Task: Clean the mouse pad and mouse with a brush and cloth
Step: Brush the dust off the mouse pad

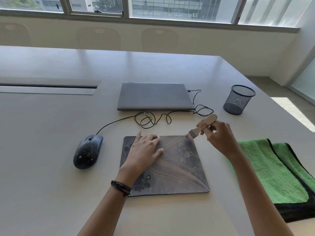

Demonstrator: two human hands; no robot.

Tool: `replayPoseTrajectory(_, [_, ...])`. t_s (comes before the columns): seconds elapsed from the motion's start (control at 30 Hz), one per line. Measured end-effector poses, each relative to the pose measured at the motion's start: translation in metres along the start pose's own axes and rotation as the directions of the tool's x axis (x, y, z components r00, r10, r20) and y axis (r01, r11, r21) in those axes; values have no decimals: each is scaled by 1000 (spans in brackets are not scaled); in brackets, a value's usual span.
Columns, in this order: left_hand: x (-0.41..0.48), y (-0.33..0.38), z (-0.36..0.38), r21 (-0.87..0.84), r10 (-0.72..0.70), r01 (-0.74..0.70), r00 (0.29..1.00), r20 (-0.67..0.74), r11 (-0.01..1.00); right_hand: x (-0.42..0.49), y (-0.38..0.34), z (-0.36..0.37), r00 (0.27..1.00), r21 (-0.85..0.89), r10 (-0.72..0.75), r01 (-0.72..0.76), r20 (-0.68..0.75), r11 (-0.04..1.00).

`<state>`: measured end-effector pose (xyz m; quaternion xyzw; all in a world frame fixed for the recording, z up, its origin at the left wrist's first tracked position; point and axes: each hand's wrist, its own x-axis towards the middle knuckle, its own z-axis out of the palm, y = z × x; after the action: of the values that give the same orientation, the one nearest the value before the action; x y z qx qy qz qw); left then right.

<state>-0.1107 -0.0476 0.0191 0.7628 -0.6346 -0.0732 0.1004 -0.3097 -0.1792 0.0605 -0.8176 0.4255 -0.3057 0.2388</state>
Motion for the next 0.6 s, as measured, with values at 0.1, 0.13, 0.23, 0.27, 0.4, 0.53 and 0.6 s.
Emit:
replayPoseTrajectory(0.1, [0,0,1,6,1,-1,1000,-8,1000,-2,2,0,999,-5,-16,16,47,1000])
replayPoseTrajectory(0.13, [0,0,1,8,2,-2,1000,-9,1000,-3,3,-2,997,-20,-15,16,74,1000])
replayPoseTrajectory(0.23, [0,0,3,15,6,-6,1000,-6,1000,-4,3,-8,989,-43,-20,27,146,999])
replayPoseTrajectory(0.27, [0,0,3,16,4,-4,1000,-5,1000,-5,2,-9,989,-46,-31,38,147,998])
replayPoseTrajectory(0.4, [0,1,4,26,-1,1,1000,0,1000,-3,1,-10,995,-30,-88,90,52,996])
replayPoseTrajectory(0.53, [-1,3,3,38,2,-2,1000,-3,999,-2,1,-5,975,20,-206,205,86,978])
replayPoseTrajectory(0.6, [-1,3,3,40,1,-1,1000,-1,999,-2,1,-1,956,50,-271,267,111,963])
